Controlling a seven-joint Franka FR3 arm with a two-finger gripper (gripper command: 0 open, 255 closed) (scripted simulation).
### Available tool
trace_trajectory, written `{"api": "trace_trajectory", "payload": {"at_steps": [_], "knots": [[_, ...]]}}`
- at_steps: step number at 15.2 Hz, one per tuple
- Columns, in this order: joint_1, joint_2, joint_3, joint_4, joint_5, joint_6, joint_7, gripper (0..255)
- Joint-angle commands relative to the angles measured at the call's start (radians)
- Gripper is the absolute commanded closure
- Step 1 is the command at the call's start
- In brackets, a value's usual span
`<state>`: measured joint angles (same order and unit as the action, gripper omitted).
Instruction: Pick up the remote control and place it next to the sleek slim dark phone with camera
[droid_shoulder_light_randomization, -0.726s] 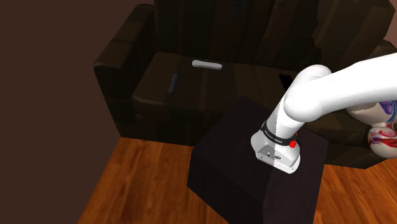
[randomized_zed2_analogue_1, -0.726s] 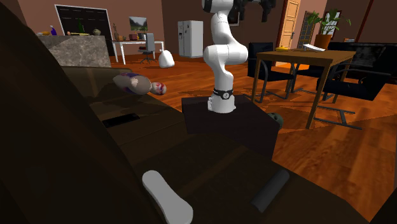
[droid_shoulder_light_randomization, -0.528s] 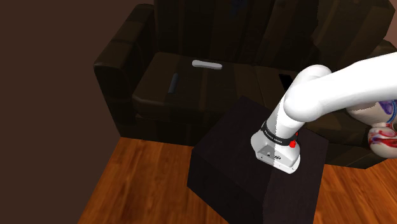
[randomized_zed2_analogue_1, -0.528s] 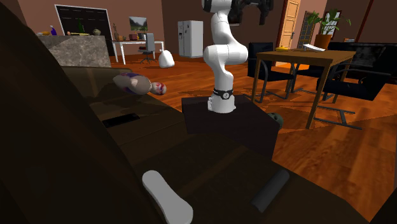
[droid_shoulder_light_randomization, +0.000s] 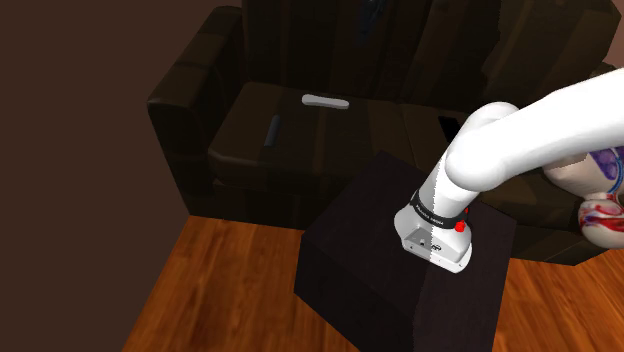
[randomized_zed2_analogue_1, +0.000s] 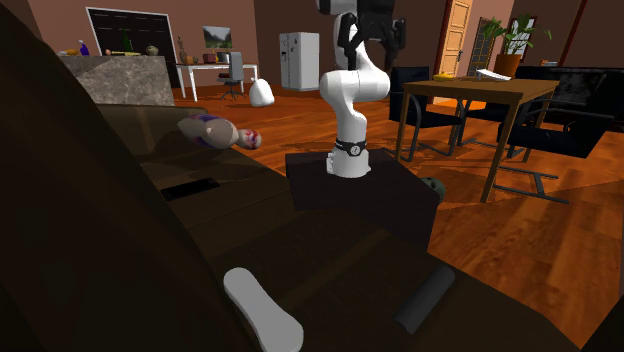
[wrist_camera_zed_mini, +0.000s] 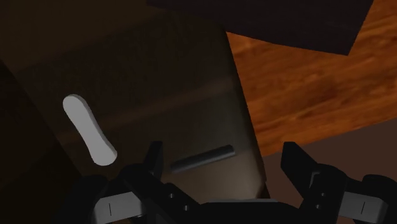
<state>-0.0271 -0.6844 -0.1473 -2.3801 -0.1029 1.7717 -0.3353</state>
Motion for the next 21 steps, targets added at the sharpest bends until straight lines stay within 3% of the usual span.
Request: {"api": "trace_trajectory", "payload": {"at_steps": [1,7,12,21], "knots": [[-0.002,0.047,-0.035,-0.013,-0.013,0.06,-0.044,0],[-0.002,0.216,-0.138,-0.01,-0.029,0.221,-0.179,0],[0.007,0.389,-0.219,0.032,-0.002,0.344,-0.305,0],[0.003,0.756,-0.31,0.198,0.171,0.5,-0.582,0]]}}
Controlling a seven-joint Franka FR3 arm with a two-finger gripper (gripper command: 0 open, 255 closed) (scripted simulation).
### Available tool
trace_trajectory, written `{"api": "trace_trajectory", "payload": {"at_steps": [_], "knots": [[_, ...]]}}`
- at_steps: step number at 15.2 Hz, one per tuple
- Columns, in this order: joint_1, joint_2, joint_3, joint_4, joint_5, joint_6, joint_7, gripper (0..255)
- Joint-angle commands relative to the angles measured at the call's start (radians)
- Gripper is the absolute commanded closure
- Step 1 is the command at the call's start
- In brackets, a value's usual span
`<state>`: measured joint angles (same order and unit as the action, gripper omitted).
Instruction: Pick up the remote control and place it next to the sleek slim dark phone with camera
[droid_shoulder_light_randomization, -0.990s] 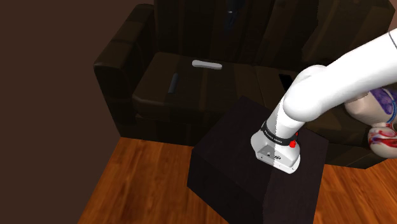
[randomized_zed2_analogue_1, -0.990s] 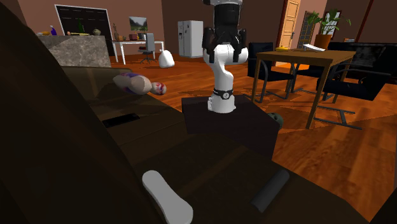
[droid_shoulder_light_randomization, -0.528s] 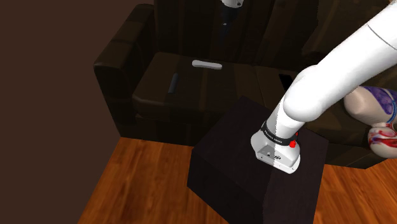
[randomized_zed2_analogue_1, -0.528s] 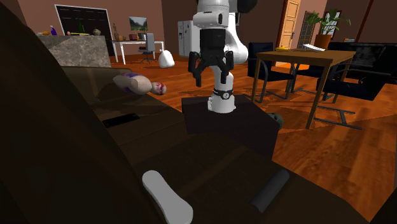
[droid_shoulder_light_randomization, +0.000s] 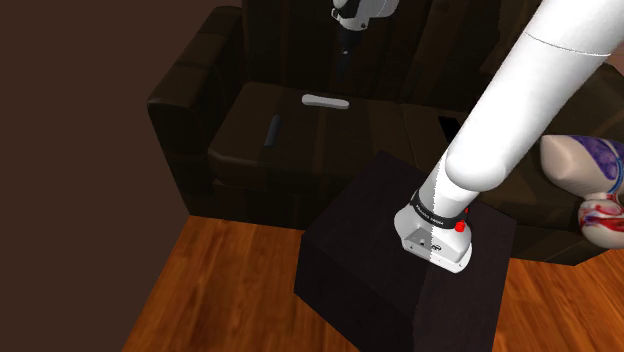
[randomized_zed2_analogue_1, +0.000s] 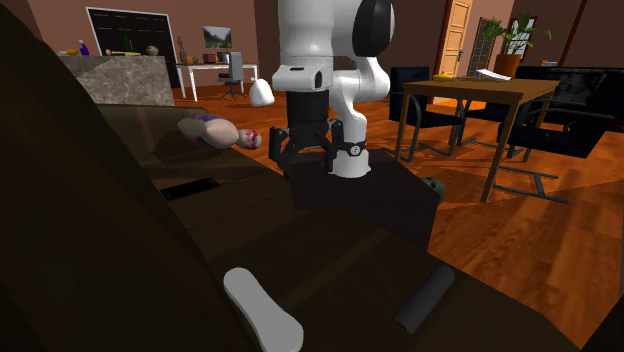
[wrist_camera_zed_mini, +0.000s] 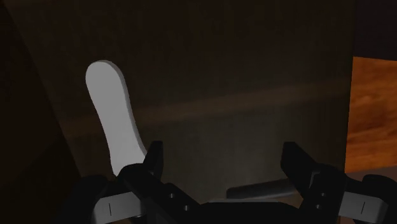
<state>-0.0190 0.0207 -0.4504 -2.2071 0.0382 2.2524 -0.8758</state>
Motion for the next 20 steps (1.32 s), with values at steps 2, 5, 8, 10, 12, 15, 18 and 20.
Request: {"api": "trace_trajectory", "payload": {"at_steps": [2,5,8,10,12,15,18,20], "knots": [[-0.022,0.138,-0.007,0.078,0.082,0.038,-0.105,0],[-0.06,0.266,0.009,0.167,0.153,0.054,-0.191,0],[-0.106,0.391,0.034,0.27,0.209,0.058,-0.261,0],[-0.138,0.473,0.054,0.346,0.238,0.055,-0.299,0],[-0.17,0.555,0.073,0.428,0.26,0.048,-0.33,0],[-0.217,0.681,0.101,0.566,0.281,0.028,-0.365,0],[-0.239,0.747,0.114,0.634,0.291,0.024,-0.378,0],[-0.241,0.765,0.118,0.637,0.298,0.039,-0.382,0]]}}
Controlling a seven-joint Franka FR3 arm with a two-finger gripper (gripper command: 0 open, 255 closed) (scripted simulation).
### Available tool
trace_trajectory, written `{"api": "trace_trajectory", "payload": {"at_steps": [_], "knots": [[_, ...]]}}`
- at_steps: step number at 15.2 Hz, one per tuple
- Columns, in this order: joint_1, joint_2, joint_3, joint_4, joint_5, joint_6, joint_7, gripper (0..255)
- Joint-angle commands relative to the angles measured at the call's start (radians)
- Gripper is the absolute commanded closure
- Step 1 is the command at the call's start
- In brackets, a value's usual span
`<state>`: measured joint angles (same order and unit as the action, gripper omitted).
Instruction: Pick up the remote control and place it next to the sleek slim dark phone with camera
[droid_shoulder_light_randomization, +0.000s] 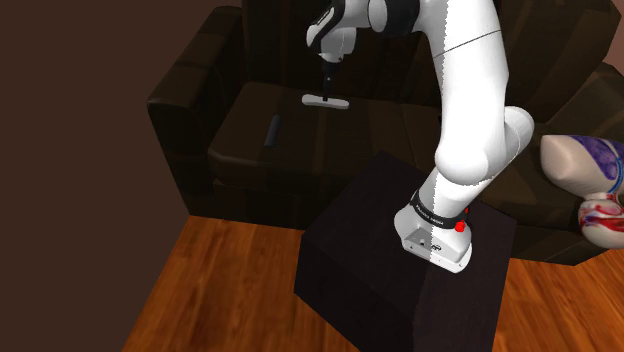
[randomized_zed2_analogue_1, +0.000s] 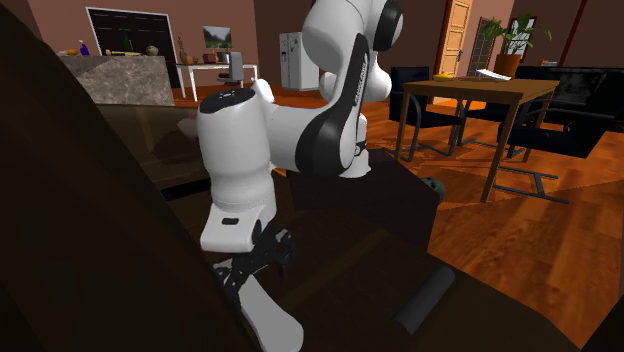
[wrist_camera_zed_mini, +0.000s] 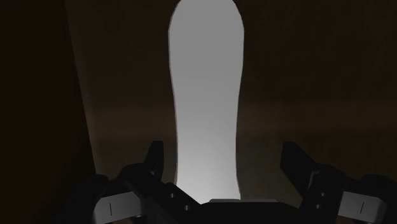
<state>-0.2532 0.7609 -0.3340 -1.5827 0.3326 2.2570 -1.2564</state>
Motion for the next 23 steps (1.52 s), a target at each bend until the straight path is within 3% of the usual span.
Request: {"api": "trace_trajectory", "payload": {"at_steps": [1,12,13,17,20,21,22,23], "knots": [[-0.007,0.035,0.003,0.014,0.007,0.042,-0.004,0],[-0.003,0.071,0.0,0.022,0.03,0.066,-0.016,0],[0.0,0.07,0.001,0.015,0.031,0.072,-0.013,255],[-0.052,0.152,0.004,0.142,0.035,0.025,-0.035,255],[-0.053,0.135,-0.003,0.168,0.026,-0.018,-0.024,255],[-0.047,0.099,-0.01,0.111,0.023,0.002,-0.035,255],[-0.036,0.013,0.0,0.12,0.021,-0.316,-0.04,255],[-0.036,0.013,0.0,0.12,0.021,-0.316,-0.04,0]]}}
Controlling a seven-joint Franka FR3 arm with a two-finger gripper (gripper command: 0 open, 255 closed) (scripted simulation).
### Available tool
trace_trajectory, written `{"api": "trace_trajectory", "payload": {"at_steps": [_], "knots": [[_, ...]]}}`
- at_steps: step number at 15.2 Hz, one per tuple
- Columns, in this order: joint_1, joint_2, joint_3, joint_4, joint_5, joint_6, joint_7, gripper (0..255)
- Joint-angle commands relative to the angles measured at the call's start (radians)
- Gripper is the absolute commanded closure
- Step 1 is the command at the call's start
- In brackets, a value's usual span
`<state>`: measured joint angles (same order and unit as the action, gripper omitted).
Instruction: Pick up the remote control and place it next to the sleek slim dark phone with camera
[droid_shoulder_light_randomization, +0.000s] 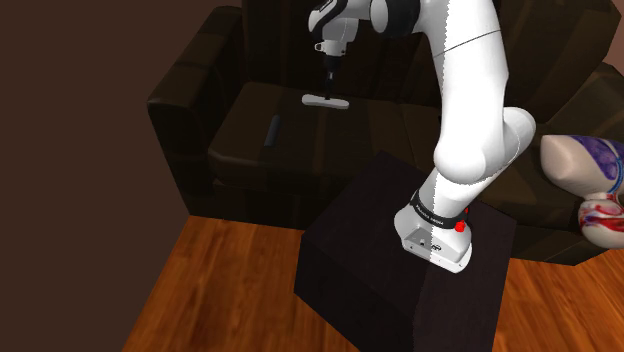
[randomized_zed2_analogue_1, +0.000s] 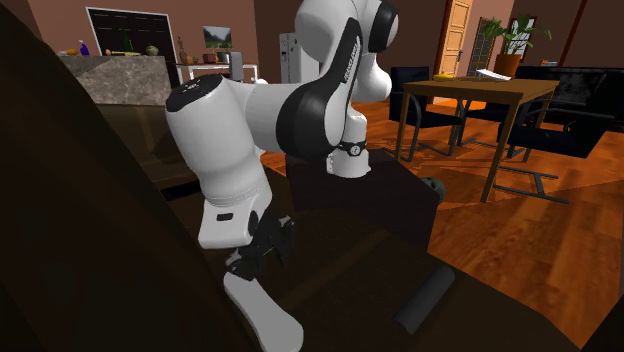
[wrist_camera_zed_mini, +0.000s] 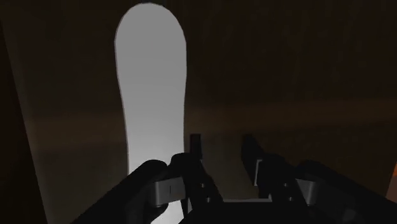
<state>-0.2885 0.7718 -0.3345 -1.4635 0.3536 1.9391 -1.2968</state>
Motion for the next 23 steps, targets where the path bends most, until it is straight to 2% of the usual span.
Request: {"api": "trace_trajectory", "payload": {"at_steps": [1,3,4,12,19,20,23], "knots": [[0.022,-0.005,-0.011,-0.034,-0.003,0.097,0.016,0],[0.068,-0.008,-0.035,-0.092,-0.011,0.283,0.051,0],[0.08,-0.006,-0.042,-0.103,-0.012,0.327,0.061,0],[0.069,0.065,-0.026,-0.09,0.016,0.383,0.046,0],[0.073,0.066,-0.031,-0.09,0.021,0.382,0.044,0],[0.072,0.067,-0.03,-0.09,0.021,0.383,0.043,255],[0.069,0.068,-0.031,-0.083,0.021,0.378,0.042,255]]}}
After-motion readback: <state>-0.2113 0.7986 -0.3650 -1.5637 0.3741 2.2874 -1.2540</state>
